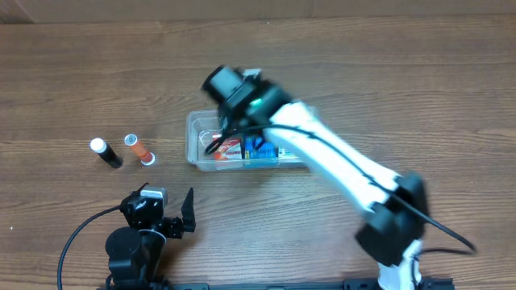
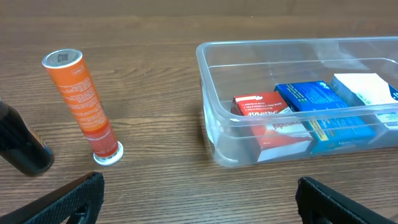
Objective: Pack container
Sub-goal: 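Place the red box into the container left of the blue box, then lift the right arm away and move the left arm toward the bottles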
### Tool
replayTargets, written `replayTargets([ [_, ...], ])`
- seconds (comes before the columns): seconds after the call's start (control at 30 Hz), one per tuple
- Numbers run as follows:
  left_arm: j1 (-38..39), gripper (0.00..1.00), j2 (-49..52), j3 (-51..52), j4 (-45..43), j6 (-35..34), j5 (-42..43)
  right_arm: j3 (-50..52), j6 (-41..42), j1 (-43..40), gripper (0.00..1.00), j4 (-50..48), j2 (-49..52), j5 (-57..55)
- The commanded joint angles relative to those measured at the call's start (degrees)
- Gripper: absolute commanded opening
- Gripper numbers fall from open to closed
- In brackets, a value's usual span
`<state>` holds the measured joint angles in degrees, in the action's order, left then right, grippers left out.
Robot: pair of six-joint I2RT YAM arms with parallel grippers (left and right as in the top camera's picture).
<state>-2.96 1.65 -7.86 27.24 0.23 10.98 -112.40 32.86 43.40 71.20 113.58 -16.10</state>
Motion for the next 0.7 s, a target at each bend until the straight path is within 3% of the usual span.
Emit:
replayTargets([
  [0.0, 0.5, 1.00, -0.7, 0.2, -0.1, 0.9, 0.5, -2.6, 0.0, -10.6, 0.98, 3.1, -10.3, 0.2],
  [0.13, 0.5, 1.00, -0.7, 0.2, -0.1, 0.9, 0.5, -2.5, 0.0, -28.2, 1.00, 6.8, -13.0, 12.5],
  [0.3, 0.5, 1.00, -0.7, 0.2, -1.2, 1.1, 0.5, -2.0, 0.0, -42.4, 1.00, 8.7, -11.6, 19.3],
  [0.47, 0.5, 1.00, -0.7, 0.2, -0.8, 0.4, 2.0, -2.0, -0.1, -47.8, 1.00, 10.2, -11.6, 19.2],
  [0.57, 0.5, 1.00, -0.6, -1.4, -3.6, -6.6, 2.6, -2.0, -0.1, -48.2, 1.00, 10.6, -11.6, 19.2],
  [0.67, 0.5, 1.00, -0.2, -8.4, -3.5, -9.4, -0.5, -2.0, -0.1, -48.2, 1.00, 10.5, -11.6, 19.2],
])
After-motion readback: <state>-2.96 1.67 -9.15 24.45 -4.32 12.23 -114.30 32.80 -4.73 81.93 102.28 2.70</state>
